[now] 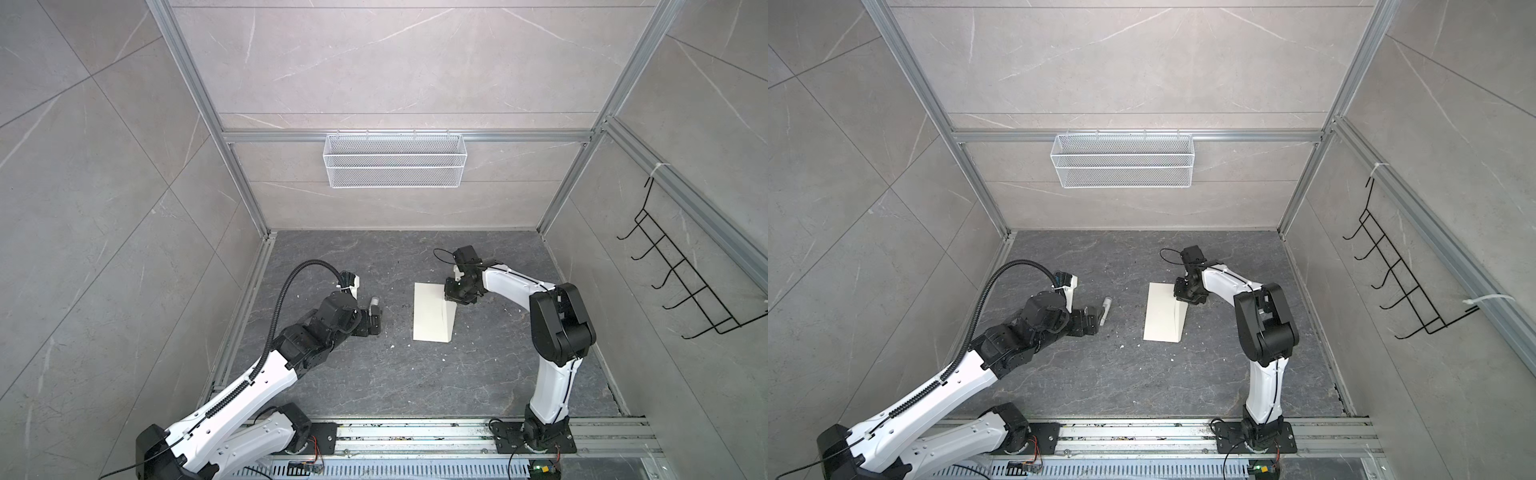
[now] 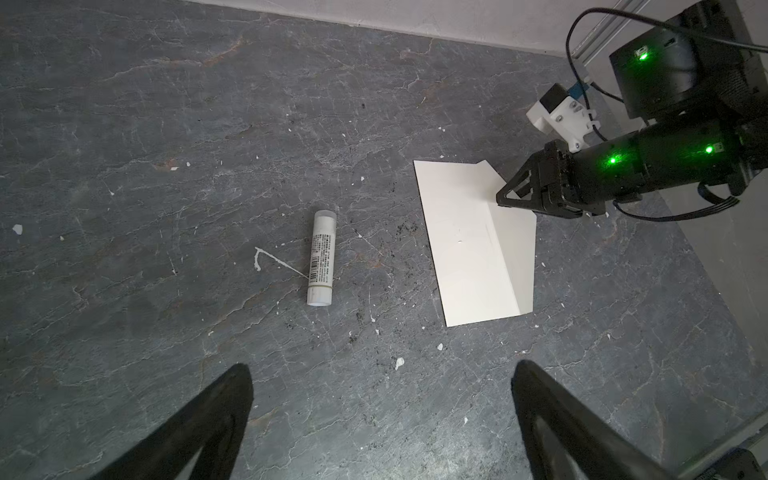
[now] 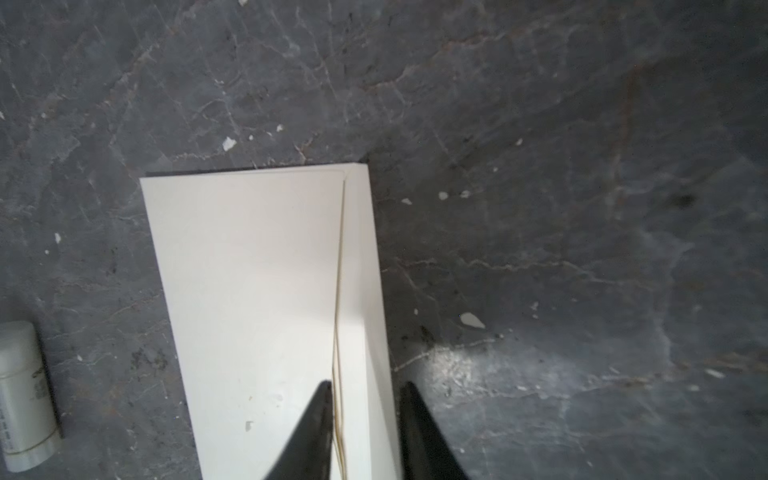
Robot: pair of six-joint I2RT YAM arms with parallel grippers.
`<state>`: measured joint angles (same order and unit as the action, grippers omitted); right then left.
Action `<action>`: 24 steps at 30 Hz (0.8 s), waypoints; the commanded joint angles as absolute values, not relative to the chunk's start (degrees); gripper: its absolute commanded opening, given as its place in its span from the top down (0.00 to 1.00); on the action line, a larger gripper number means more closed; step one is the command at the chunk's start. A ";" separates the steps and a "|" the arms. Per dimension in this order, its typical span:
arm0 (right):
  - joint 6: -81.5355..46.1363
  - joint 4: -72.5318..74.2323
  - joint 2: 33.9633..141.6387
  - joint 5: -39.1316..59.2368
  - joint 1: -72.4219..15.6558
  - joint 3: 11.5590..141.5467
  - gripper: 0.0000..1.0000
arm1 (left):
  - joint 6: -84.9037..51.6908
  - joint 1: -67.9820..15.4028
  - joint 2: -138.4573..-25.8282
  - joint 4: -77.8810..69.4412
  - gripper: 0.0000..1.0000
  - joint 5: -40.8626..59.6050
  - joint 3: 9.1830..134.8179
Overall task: Place the letter into the envelope and seal it
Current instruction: 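Move the left gripper toward the white glue stick while the right gripper withdraws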
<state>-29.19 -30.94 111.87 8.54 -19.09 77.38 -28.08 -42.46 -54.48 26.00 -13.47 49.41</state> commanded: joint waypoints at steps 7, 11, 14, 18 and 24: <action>-36.04 -25.05 108.26 14.64 -18.49 73.23 1.00 | -27.97 -42.53 -49.57 20.34 0.00 -14.76 46.13; -42.00 -21.37 101.28 15.99 -18.30 71.48 1.00 | -27.52 -42.44 -47.58 19.82 0.00 -14.98 45.26; -47.85 -16.79 95.52 15.59 -18.31 69.15 1.00 | -27.30 -42.41 -46.85 20.68 0.00 -15.46 45.48; -59.86 -7.73 87.56 12.03 -18.33 63.98 1.00 | -26.49 -42.43 -46.87 22.36 0.00 -15.13 46.22; -81.04 9.90 78.46 -0.72 -19.99 50.37 1.00 | -25.62 -42.42 -47.28 23.38 0.00 -14.32 46.91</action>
<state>-66.54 0.08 80.51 8.16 -18.74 56.21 -27.35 -42.46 -47.44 23.22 -14.02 45.04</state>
